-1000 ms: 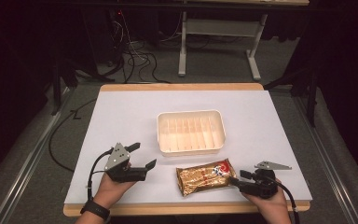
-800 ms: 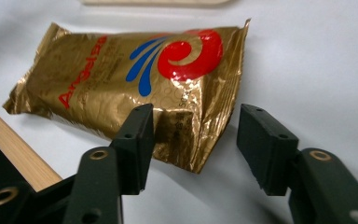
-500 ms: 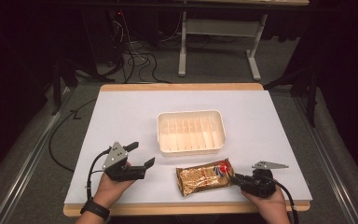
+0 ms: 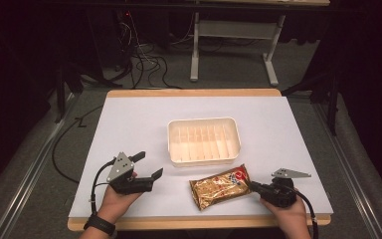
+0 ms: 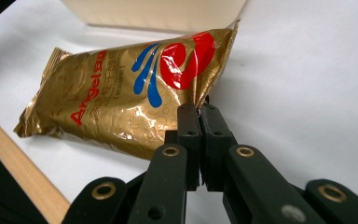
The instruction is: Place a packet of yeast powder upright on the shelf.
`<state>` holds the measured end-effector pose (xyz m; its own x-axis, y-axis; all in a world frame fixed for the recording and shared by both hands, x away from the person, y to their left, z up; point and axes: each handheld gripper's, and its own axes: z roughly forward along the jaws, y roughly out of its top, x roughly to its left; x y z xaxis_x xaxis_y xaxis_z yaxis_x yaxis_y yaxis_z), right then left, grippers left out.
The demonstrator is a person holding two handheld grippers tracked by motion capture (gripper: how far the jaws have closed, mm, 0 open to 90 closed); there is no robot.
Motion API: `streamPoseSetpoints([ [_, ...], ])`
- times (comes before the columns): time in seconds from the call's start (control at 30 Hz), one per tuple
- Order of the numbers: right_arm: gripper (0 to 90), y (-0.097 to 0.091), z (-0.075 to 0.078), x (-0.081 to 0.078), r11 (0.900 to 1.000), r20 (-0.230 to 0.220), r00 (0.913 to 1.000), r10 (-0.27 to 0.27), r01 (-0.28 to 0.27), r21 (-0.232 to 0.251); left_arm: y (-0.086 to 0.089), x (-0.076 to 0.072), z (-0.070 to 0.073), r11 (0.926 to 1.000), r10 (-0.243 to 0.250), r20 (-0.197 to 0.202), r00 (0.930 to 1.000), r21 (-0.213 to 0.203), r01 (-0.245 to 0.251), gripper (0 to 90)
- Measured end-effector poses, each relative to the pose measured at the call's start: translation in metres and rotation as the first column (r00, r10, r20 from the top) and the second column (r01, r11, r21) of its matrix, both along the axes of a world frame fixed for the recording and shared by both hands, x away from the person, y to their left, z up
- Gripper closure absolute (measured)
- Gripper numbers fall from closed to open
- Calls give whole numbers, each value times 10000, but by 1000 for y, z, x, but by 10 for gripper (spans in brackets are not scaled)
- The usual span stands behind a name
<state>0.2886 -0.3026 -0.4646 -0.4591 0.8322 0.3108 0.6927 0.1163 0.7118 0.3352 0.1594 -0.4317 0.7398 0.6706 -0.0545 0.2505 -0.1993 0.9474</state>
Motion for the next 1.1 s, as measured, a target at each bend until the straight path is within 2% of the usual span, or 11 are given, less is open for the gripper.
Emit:
streamPoseSetpoints([
  [0.5,888,-29,3,19,9966,245,9964,-817,819,-94,14,-9,-1,9993,355,-4,9994,79,-355,160],
  [0.67,888,-40,5,25,9919,342,9919,-1224,1235,-311,20,-12,-1,9989,466,-15,9989,94,-466,161],
  [0.83,888,-50,5,28,9871,393,9870,-1558,1570,-309,24,-15,0,9982,599,24,9982,73,-599,161],
  [0.9,888,-59,5,30,9822,351,9821,-1849,1859,-272,25,-15,0,9979,653,18,9979,41,-653,161],
  [1.1,888,-69,4,31,9766,341,9764,-2135,2142,-187,27,-16,-1,9978,655,-6,9979,71,-655,160],
])
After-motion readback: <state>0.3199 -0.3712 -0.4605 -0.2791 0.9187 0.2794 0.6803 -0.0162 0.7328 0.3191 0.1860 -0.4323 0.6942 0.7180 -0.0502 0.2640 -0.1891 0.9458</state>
